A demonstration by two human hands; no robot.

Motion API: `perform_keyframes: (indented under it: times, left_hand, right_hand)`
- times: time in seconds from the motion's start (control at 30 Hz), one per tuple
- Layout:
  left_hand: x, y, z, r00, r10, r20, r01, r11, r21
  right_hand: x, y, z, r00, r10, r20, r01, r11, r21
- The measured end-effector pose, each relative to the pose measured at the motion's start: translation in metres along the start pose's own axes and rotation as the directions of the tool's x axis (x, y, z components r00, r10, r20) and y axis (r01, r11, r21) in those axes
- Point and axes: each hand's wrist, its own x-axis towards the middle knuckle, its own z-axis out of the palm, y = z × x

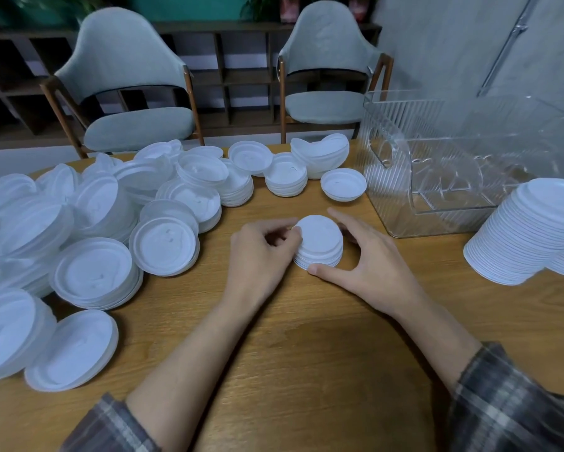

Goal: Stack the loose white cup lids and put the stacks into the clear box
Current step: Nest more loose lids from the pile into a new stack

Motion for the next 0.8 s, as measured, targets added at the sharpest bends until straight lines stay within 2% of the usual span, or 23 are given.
perform_keyframes:
  times: [0.43,0.63,0.8]
  left_hand:
    - [0.001,-0.01,0.001,0.99,0.141,0.006,-0.141,0.984,0.108]
    - [0.003,-0.017,0.002,0.979,0.187,0.077,-0.196,0.971,0.14]
    - [0.005,-0.021,0.0,0.976,0.216,0.012,-0.216,0.966,0.142]
  right_hand:
    - [0.0,0.002,0.002,1.0,0.001,0.013,-0.001,0.999,-0.039]
    - [0.001,-0.001,0.001,1.0,-0.019,0.016,0.02,0.998,-0.061]
    - [-0.002,0.006,-0.011,1.0,0.0,-0.007,0.0,0.996,-0.093]
